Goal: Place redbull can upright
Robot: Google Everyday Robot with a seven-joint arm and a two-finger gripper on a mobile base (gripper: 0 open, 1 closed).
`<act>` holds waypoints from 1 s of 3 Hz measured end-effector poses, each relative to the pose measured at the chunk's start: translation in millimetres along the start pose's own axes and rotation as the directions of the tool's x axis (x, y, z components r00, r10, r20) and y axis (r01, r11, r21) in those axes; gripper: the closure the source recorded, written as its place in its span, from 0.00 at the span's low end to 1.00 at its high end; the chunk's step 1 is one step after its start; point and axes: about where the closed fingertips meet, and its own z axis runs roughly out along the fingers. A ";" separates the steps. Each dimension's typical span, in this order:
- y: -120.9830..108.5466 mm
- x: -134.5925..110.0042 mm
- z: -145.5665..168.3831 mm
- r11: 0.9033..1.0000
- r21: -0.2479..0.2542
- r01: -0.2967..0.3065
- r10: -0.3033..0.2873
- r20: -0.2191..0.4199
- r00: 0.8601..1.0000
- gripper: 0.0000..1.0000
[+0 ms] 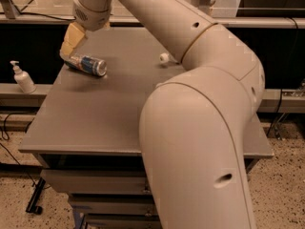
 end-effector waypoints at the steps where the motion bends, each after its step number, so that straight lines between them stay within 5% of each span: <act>1: 4.7 -4.2 22.9 1.000 -0.006 -0.008 0.008 -0.038 0.999 0.00; 3: 23.1 -25.0 46.5 0.999 0.011 0.047 -0.046 -0.047 0.998 0.00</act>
Offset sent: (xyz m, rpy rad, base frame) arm -0.0025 0.0479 -0.0264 -0.0443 0.0012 -0.0009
